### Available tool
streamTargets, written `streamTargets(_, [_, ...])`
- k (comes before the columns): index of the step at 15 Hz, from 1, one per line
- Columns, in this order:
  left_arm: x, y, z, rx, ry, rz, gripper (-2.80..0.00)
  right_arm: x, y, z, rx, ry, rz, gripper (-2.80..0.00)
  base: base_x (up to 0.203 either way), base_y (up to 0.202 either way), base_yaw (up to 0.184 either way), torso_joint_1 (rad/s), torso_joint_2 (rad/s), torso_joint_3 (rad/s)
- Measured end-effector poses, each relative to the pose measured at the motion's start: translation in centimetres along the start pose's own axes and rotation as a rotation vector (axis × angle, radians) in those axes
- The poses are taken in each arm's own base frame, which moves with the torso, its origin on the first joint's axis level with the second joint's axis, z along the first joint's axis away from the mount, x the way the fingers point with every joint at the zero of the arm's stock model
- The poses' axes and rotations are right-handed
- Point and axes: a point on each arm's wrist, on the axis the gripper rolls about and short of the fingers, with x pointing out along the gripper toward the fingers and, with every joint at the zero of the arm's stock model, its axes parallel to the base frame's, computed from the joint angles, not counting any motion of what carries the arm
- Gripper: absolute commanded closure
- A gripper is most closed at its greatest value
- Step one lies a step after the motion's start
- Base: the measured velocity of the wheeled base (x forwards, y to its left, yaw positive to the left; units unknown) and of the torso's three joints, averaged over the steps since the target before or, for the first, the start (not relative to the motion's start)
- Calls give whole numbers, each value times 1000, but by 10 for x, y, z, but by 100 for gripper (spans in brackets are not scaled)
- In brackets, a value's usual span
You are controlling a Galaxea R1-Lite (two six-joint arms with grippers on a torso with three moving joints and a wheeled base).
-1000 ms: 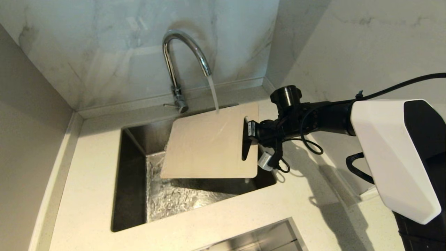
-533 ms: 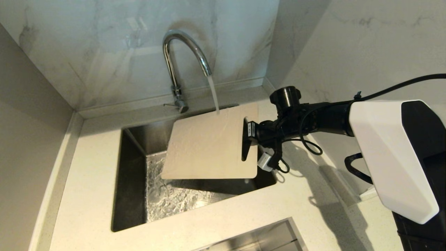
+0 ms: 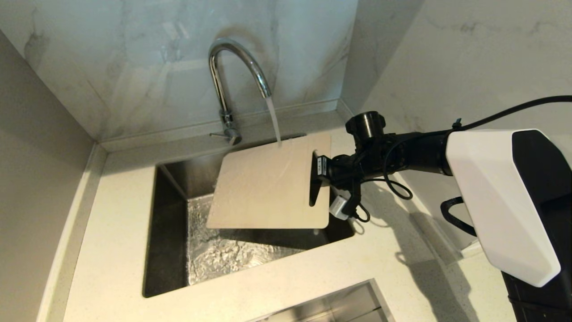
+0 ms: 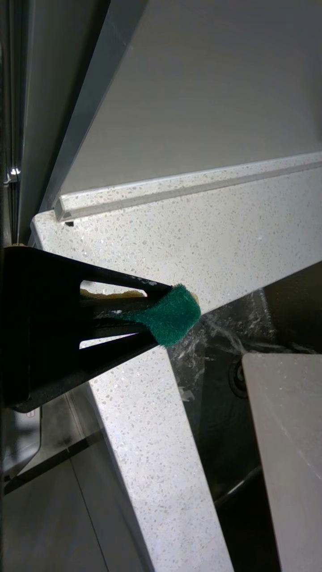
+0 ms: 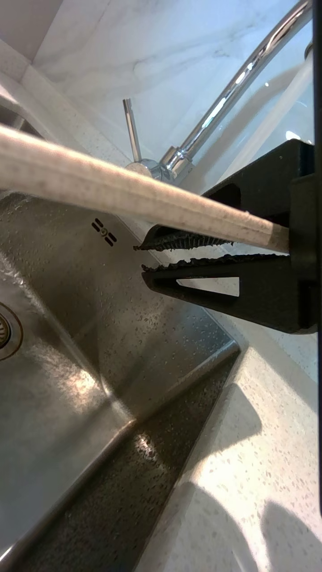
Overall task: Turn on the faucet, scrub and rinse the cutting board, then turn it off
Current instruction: Scrub the cutting board underwater
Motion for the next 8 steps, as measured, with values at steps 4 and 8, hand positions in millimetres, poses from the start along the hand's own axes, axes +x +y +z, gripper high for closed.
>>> streamTargets(4, [0, 0, 0, 0, 0, 1, 0, 0, 0, 0, 1, -3, 0, 0, 0, 0, 0, 0, 0, 0])
streamTargets(8, [0, 0, 0, 0, 0, 0, 0, 1, 0, 5, 14, -38, 10, 0, 0, 0, 0, 0, 0, 0])
